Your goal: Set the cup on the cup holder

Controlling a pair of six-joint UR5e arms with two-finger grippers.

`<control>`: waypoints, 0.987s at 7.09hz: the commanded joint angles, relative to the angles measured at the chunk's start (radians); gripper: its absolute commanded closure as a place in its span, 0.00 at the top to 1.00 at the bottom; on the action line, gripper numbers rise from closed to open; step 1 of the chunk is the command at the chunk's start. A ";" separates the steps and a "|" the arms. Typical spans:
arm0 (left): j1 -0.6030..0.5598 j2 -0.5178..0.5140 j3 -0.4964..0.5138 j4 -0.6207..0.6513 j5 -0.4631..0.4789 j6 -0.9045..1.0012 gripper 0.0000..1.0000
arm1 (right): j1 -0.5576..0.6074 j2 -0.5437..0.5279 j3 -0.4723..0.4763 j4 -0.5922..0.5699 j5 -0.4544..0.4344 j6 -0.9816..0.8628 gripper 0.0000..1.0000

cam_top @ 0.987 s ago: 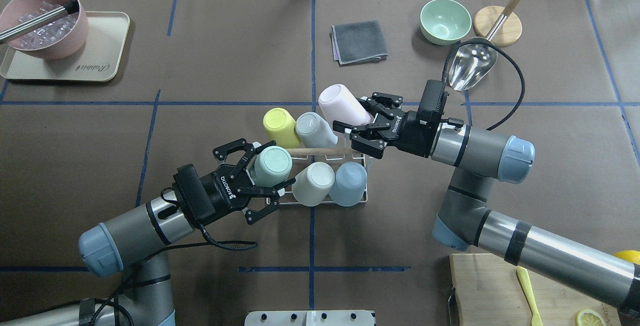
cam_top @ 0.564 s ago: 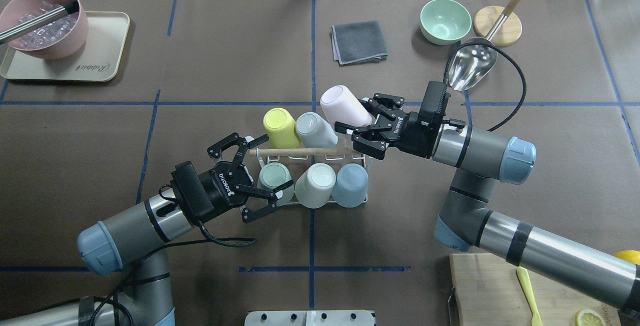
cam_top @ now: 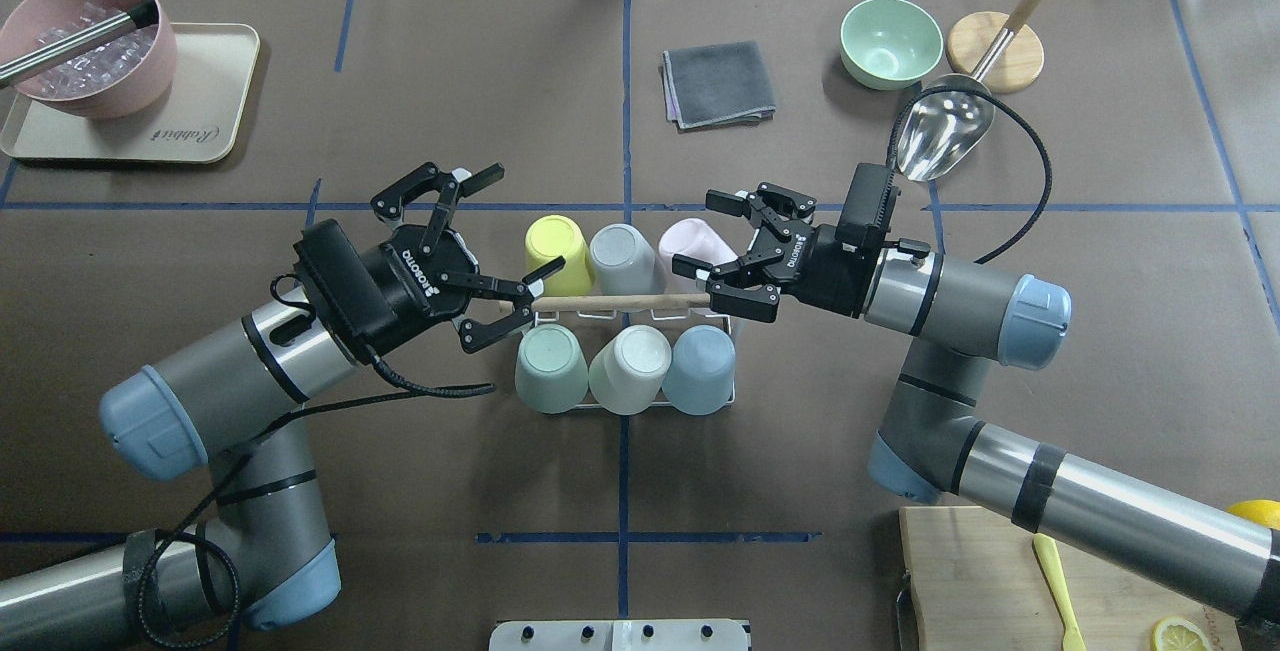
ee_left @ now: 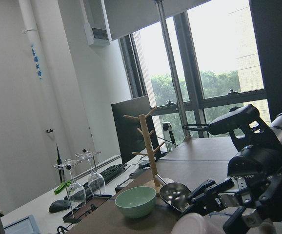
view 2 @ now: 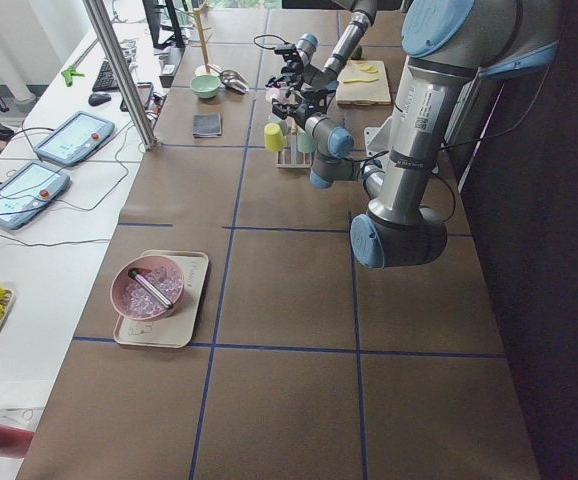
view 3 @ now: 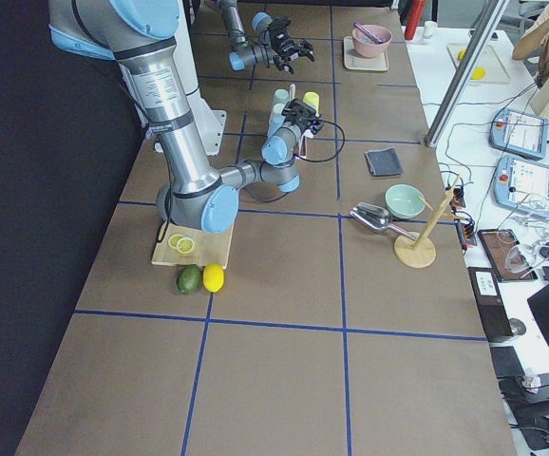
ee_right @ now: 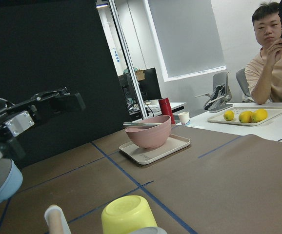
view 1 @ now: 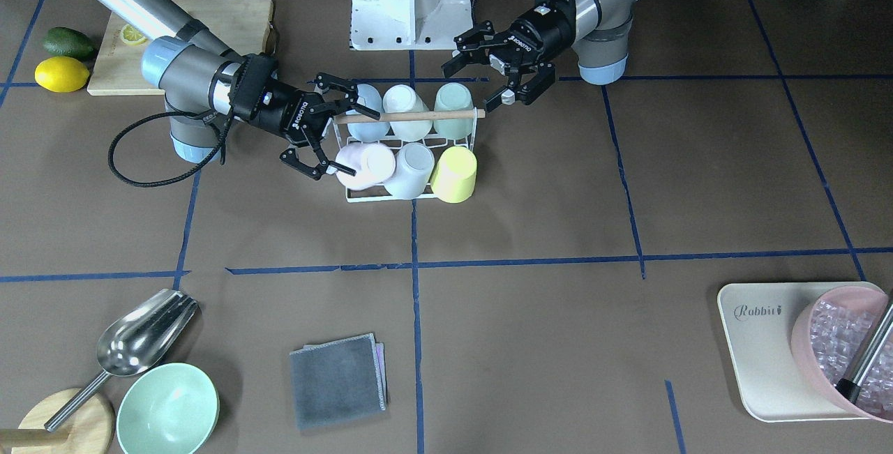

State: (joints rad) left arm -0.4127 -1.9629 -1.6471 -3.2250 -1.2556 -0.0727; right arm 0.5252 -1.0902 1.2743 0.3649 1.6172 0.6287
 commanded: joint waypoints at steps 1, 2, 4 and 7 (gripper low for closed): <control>-0.070 0.001 -0.055 0.164 -0.027 -0.004 1.00 | -0.001 -0.002 0.005 -0.001 0.000 0.003 1.00; -0.125 -0.002 -0.078 0.277 -0.072 -0.006 1.00 | 0.006 -0.002 0.022 -0.012 0.003 0.009 1.00; -0.245 0.005 -0.220 0.628 -0.186 -0.022 1.00 | 0.093 -0.051 0.232 -0.314 0.155 0.031 1.00; -0.447 0.044 -0.338 1.136 -0.518 -0.127 1.00 | 0.440 -0.072 0.345 -0.724 0.724 0.228 1.00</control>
State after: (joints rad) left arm -0.7834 -1.9287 -1.9556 -2.2737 -1.6396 -0.1780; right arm 0.8109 -1.1529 1.5808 -0.1934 2.0988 0.7937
